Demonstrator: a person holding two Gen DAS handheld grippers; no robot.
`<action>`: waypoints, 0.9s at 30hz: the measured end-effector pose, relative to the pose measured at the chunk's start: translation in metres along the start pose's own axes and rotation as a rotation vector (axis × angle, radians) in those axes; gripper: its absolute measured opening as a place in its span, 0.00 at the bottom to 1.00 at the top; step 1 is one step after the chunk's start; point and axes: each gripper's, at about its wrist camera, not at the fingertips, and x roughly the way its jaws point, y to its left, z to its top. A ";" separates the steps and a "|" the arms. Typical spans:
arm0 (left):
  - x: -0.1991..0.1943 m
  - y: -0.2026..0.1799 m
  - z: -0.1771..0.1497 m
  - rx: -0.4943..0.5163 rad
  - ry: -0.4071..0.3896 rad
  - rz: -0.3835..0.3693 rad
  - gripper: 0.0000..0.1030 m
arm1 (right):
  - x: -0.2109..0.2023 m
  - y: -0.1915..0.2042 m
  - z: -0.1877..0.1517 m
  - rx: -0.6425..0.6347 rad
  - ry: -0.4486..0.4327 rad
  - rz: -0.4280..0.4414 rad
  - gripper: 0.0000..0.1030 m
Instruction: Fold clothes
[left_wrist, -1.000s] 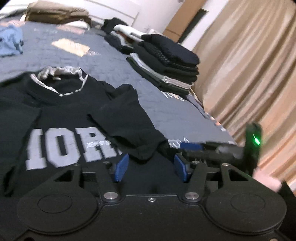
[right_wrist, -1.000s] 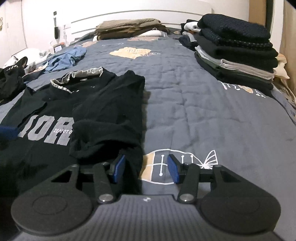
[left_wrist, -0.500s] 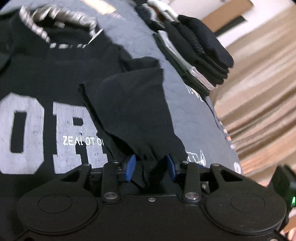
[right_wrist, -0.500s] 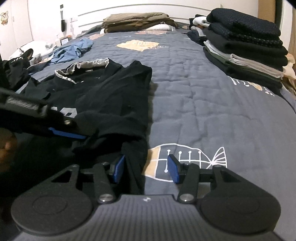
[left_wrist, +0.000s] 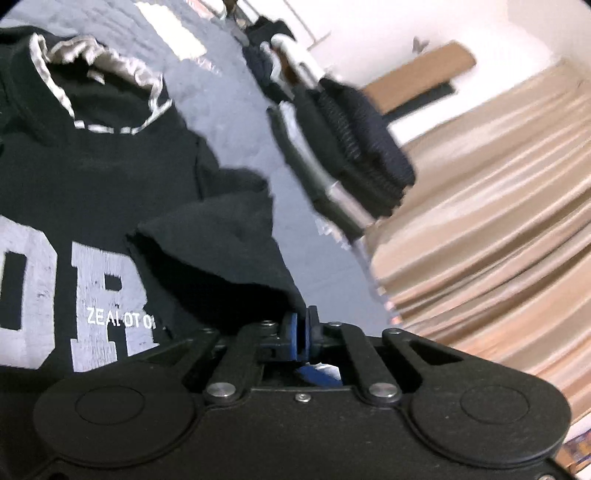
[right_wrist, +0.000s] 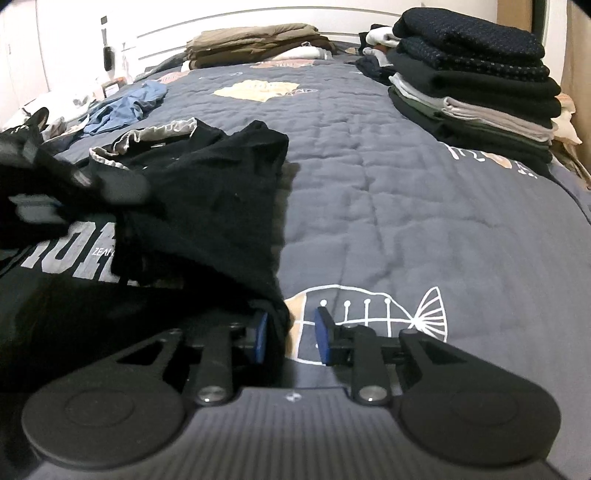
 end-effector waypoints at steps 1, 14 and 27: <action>-0.005 -0.002 0.004 -0.013 -0.021 -0.023 0.03 | 0.000 0.000 0.000 0.000 0.000 -0.011 0.25; 0.006 -0.005 -0.025 0.085 0.083 0.096 0.57 | -0.005 -0.004 0.000 -0.014 0.021 0.000 0.25; 0.032 -0.028 -0.025 0.141 0.080 -0.013 0.05 | 0.001 -0.002 -0.002 -0.021 0.019 -0.029 0.25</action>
